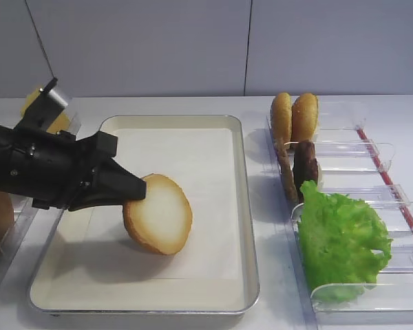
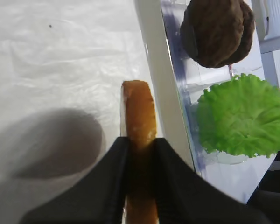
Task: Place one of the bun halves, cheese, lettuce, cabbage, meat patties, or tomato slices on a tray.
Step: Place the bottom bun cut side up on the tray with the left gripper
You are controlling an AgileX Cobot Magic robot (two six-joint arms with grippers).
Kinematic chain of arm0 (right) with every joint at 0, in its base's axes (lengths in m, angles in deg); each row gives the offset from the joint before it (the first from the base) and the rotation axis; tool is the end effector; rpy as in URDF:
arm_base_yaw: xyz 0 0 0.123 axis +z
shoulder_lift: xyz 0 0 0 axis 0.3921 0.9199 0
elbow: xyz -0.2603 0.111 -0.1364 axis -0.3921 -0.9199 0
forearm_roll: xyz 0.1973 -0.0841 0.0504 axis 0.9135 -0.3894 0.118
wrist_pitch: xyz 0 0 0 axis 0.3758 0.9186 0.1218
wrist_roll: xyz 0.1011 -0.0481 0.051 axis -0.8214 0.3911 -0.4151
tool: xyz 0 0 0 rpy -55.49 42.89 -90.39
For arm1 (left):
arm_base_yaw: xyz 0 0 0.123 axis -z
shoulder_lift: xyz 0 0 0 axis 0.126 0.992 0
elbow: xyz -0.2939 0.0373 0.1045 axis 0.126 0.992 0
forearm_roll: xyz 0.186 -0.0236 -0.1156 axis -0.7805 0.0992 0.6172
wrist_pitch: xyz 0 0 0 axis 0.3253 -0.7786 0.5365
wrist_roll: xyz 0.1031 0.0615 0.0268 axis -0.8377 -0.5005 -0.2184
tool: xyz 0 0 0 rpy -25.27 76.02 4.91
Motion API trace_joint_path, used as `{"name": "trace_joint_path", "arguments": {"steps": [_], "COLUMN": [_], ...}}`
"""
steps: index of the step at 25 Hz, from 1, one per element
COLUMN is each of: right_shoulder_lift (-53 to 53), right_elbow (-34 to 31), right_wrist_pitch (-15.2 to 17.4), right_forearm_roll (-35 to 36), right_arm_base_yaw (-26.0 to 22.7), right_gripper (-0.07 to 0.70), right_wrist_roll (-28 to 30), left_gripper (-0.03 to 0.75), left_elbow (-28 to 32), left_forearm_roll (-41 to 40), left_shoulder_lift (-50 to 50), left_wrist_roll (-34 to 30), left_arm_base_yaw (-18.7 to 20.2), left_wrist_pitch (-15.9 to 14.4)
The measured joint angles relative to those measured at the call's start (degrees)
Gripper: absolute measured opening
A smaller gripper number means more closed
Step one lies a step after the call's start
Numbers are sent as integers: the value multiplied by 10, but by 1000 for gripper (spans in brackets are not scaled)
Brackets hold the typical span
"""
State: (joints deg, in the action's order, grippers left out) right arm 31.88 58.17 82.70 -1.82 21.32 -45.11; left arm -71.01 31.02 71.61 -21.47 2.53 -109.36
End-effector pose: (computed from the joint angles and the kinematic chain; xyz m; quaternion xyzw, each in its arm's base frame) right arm -0.0377 0.0114 0.2324 -0.0214 0.8724 0.0202 0.4880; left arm 0.2231 -0.1268 0.2480 0.0479 0.8880 -0.4212 0.1781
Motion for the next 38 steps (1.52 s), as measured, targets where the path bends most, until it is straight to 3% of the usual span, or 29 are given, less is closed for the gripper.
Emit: {"name": "trace_joint_path", "arguments": {"steps": [11, 25, 27, 33, 38], "right_shoulder_lift": [0, 0, 0, 0, 0], "right_elbow": [0, 0, 0, 0, 0], "right_wrist_pitch": [0, 0, 0, 0, 0], "right_forearm_roll": [0, 0, 0, 0, 4], "right_arm_base_yaw": [0, 0, 0, 0, 0], "right_gripper": [459, 459, 459, 459, 459], "right_wrist_roll": [0, 0, 0, 0, 4], "left_gripper": [109, 114, 167, 506, 557], "left_elbow": [0, 0, 0, 0, -3], "left_forearm_roll": [27, -20, -26, -36, -37], "left_shoulder_lift": [44, 44, 44, 44, 44], "left_wrist_roll": [-35, -35, -44, -54, -65], "left_arm_base_yaw": [14, 14, 14, 14, 14], "left_wrist_pitch": [40, 47, 44, 39, 39]}}
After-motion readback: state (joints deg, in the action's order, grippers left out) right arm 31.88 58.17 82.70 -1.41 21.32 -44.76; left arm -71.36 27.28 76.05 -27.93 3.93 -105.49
